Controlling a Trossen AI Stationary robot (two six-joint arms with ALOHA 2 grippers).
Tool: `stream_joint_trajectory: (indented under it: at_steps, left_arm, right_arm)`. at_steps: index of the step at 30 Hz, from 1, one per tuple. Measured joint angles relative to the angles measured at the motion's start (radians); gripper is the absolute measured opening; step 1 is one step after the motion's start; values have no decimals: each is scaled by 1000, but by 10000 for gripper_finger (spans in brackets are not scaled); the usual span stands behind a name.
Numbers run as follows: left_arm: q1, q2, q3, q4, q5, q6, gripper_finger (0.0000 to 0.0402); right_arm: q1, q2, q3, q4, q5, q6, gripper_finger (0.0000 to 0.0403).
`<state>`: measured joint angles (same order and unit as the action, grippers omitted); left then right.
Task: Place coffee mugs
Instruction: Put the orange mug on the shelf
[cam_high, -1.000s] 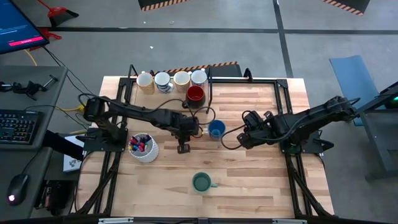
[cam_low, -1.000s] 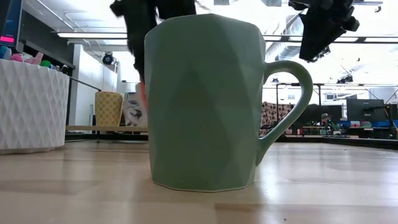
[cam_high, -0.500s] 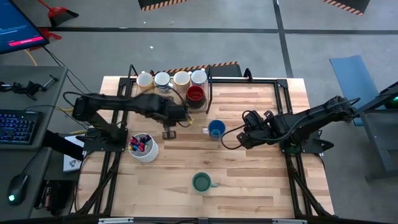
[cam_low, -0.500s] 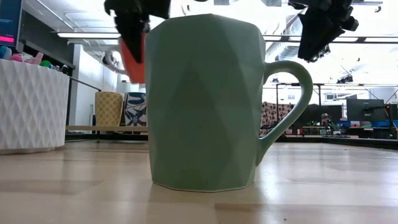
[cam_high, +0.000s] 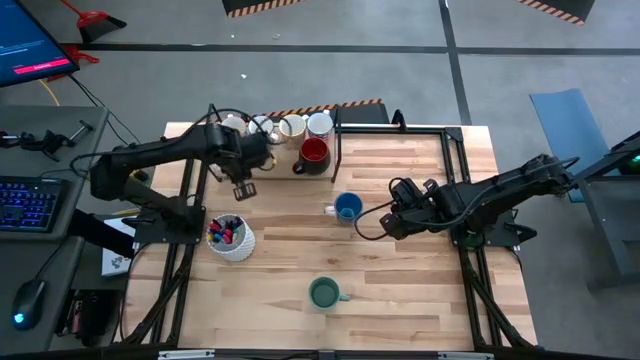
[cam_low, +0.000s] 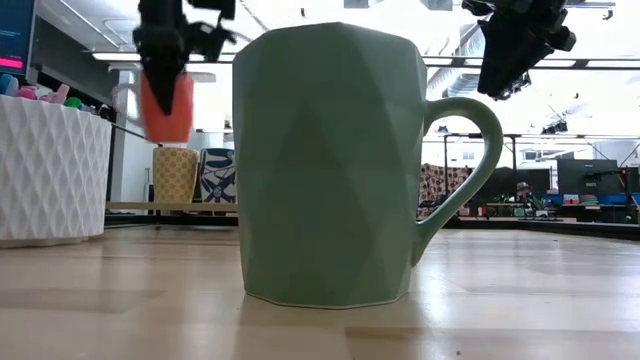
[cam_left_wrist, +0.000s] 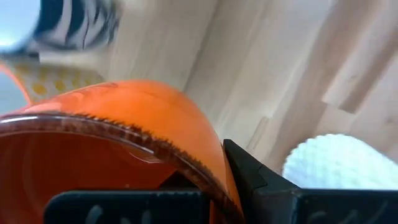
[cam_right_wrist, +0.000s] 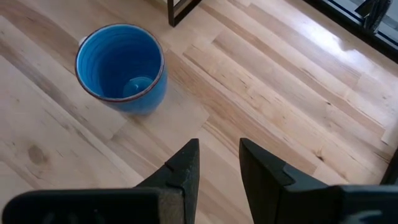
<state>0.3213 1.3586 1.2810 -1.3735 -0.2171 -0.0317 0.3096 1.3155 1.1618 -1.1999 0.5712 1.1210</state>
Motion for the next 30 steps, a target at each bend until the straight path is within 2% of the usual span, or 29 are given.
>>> stream_joint_trajectory:
  at_steps: [6,16,30]
  left_arm:
    - [121,-38,-152,118,62,35,9]
    - [278,-39,-296,271,88,130,9]
    - [392,-39,-339,352,112,173,9]
  right_arm:
    - [0,0,0,1,-3,0,92]
    - [0,0,0,47,-30,0,92]
    - [0,0,0,62,-30,3,92]
